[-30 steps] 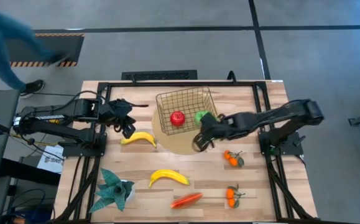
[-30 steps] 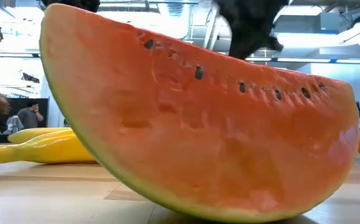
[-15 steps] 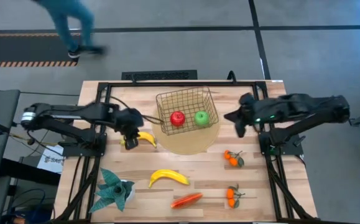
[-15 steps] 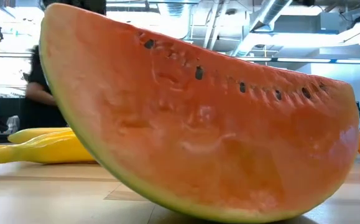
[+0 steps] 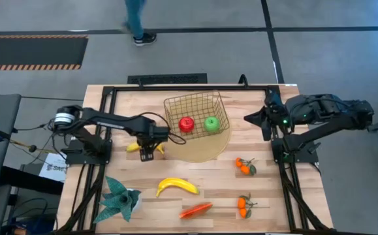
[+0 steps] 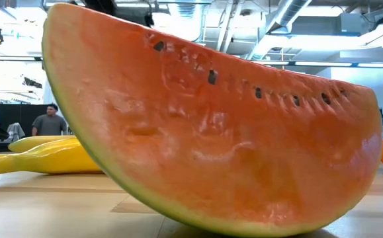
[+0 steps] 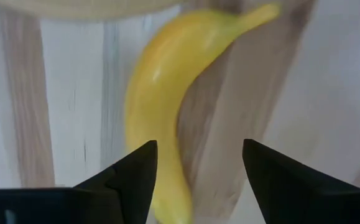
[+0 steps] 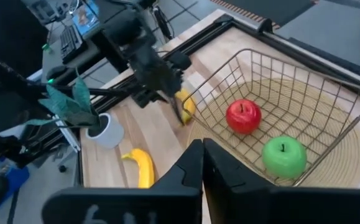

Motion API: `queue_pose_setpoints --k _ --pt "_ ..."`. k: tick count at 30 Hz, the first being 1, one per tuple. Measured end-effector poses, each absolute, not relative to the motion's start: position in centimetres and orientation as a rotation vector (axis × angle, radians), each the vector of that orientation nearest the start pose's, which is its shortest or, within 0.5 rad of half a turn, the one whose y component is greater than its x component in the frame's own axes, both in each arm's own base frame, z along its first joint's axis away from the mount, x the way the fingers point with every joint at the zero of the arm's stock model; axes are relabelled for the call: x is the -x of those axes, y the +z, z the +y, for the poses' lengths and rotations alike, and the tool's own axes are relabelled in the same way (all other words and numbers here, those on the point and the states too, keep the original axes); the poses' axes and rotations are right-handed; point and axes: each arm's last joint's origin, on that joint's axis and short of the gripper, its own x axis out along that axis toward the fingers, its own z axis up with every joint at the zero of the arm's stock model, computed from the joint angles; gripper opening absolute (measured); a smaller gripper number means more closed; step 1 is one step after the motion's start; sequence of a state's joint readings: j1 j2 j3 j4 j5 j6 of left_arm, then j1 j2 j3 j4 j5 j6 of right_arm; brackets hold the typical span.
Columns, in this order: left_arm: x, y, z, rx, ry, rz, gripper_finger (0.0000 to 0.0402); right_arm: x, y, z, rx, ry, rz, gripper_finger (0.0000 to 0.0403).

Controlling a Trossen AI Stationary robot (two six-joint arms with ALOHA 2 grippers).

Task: Build produce basket
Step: Put the banana into the basket

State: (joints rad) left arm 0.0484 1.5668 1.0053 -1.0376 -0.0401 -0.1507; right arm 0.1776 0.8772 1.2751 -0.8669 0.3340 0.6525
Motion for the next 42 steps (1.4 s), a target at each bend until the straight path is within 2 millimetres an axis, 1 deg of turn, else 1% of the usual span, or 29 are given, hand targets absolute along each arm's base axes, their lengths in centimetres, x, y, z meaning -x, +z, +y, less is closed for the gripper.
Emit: queue_pose_setpoints --k 3,6,12,17,22,31,34,36,40,41,42 --pt "-26.1 18.5 2.0 0.150 0.221 1.661 0.0226 -14.0 41.3 1.6 -0.520 -0.275 0.398 0.0021" --pt "-26.4 18.5 2.8 0.181 0.253 1.698 0.0226 -14.1 41.2 1.6 -0.516 -0.276 0.405 0.0020" --pt "-26.7 18.9 3.6 0.179 0.259 1.679 0.0226 -14.2 41.2 1.6 -0.513 -0.276 0.406 0.0022" --pt "-26.8 18.2 3.8 0.149 0.243 1.644 0.0226 -14.2 41.2 1.6 -0.514 -0.276 0.406 0.0018" --pt "-26.3 17.4 3.7 0.141 0.221 1.661 0.0226 -14.3 41.3 1.7 -0.519 -0.274 0.394 0.0016" --pt "-25.5 15.9 3.5 0.140 0.214 1.676 0.0223 -15.2 41.4 1.8 -0.506 -0.265 0.377 0.0019" --pt "-25.5 15.9 3.5 0.168 0.245 1.669 0.0200 -15.6 41.2 1.9 -0.505 -0.267 0.384 0.0016" --pt "-25.5 15.9 3.5 0.189 0.242 1.667 0.0168 -15.7 41.2 1.9 -0.503 -0.269 0.389 0.0016" --pt "-25.6 15.9 3.4 0.242 0.244 1.659 0.0084 -16.0 41.1 2.0 -0.502 -0.271 0.392 0.0019" --pt "-25.6 15.9 3.4 0.256 0.255 1.658 0.0072 -16.1 41.1 2.0 -0.502 -0.272 0.394 0.0019" --pt "-25.6 15.9 3.4 0.263 0.262 1.658 0.0071 -16.2 41.1 2.0 -0.502 -0.271 0.391 0.0020"
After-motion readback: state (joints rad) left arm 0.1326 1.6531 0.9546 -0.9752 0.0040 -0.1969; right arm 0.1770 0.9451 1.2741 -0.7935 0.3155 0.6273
